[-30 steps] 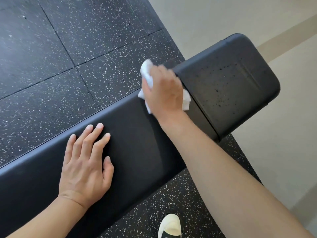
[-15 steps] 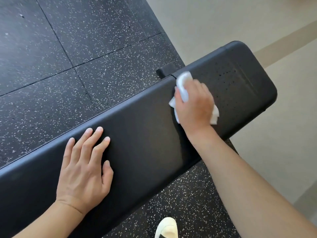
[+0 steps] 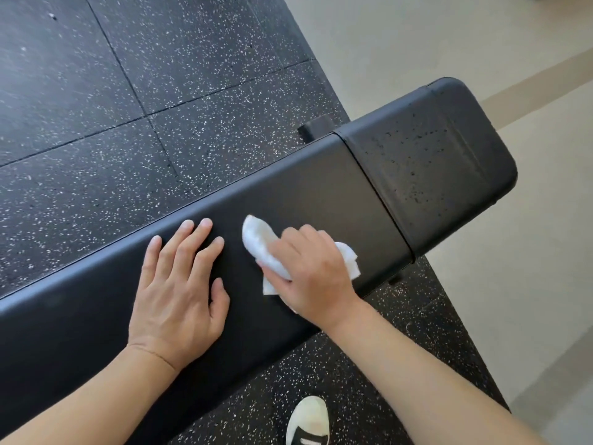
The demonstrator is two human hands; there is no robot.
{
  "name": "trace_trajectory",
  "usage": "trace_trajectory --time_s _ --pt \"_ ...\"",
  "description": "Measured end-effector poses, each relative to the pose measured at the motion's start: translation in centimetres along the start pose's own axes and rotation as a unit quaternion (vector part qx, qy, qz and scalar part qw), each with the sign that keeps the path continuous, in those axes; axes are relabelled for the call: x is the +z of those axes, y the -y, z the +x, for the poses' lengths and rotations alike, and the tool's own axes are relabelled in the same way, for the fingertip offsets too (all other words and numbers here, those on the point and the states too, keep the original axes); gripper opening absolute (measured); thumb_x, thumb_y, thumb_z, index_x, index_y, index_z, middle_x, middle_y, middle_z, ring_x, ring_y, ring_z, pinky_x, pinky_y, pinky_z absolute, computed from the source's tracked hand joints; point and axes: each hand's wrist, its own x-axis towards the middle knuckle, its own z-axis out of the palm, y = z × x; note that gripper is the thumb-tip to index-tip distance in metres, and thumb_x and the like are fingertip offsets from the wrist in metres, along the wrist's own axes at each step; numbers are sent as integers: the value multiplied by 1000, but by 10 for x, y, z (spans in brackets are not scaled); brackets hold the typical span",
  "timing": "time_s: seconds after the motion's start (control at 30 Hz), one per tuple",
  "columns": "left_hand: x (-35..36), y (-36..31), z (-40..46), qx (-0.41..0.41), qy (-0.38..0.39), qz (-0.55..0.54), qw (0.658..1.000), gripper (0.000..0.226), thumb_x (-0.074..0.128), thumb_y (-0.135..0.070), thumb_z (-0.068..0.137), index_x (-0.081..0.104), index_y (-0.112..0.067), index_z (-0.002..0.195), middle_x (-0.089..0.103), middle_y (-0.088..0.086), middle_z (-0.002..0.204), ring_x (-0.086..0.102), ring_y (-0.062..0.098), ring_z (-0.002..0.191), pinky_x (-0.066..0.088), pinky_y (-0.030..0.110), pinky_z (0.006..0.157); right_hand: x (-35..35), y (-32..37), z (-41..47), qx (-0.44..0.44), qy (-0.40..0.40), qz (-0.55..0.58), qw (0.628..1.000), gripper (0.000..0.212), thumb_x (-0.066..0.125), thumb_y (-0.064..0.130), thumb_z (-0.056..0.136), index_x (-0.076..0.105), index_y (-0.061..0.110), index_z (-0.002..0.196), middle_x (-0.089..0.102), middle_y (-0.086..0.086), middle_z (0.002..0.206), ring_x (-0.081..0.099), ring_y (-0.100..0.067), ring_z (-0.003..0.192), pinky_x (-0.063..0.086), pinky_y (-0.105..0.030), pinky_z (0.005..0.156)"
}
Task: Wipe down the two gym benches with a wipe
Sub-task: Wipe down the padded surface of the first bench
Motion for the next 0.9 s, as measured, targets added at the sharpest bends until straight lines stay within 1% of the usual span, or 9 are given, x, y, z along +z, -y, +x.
trace_trajectory --time_s 0.1,0.2,0.27,0.33,0.47,0.57,0.67,0.8,0.9 --pt "1 0 -1 -4 -3 -5 1000 55 44 -30 93 55 -11 143 41 9 164 33 34 156 19 60 128 -22 -46 -3 51 -12 -43 998 27 64 30 99 59 10 81 47 -5 75 41 -27 67 39 -43 58" --pt "-1 -1 1 -1 0 -18 1000 55 45 -30 93 55 -11 143 42 10 163 33 34 155 19 60 128 -28 -78 36 205 -43 -61 976 31 57 33 98 58 6 82 56 -11 77 50 -33 70 46 -45 62" --pt "-5 -1 2 0 11 -30 999 55 46 -30 92 57 -10 142 43 10 162 33 33 155 19 59 128 -19 -74 68 287 -43 -83 953 30 52 33 98 59 6 88 59 -13 83 53 -36 77 47 -46 66" --pt "-10 0 1 -4 23 -53 998 55 49 -31 91 58 -11 141 43 9 163 32 31 156 18 58 129 -1 -49 91 321 -36 -81 943 24 55 31 98 61 8 96 61 -9 90 55 -34 86 45 -43 70" --pt "-24 11 1 6 37 -182 983 40 61 -19 85 64 -14 125 48 6 158 32 28 156 19 57 129 39 46 108 225 -5 -79 971 22 59 31 97 61 10 90 59 -8 84 55 -32 77 45 -44 66" --pt "-37 45 -16 10 16 -243 970 25 62 -3 82 65 -11 106 57 10 144 47 30 142 38 51 119 57 112 103 207 -8 -63 976 20 68 27 92 58 12 84 56 -6 79 52 -30 71 43 -43 61" --pt "-48 88 -73 20 25 -179 983 30 56 -6 87 66 -9 115 55 12 146 46 33 146 36 52 121 69 170 86 169 7 -39 985 21 66 28 91 54 13 82 52 -4 78 47 -28 69 39 -43 60" --pt "-69 142 -164 11 41 -117 992 40 50 -19 93 58 -14 131 50 9 156 37 27 155 26 52 128 92 257 66 99 47 -4 994 17 62 29 89 55 14 85 53 -4 82 44 -27 71 32 -40 60" --pt "-76 153 -204 -28 26 -100 994 39 49 -20 94 58 -11 131 50 12 156 31 24 157 21 51 129 100 297 50 41 77 7 996 16 61 29 90 56 15 87 54 -3 82 45 -25 70 28 -38 60"
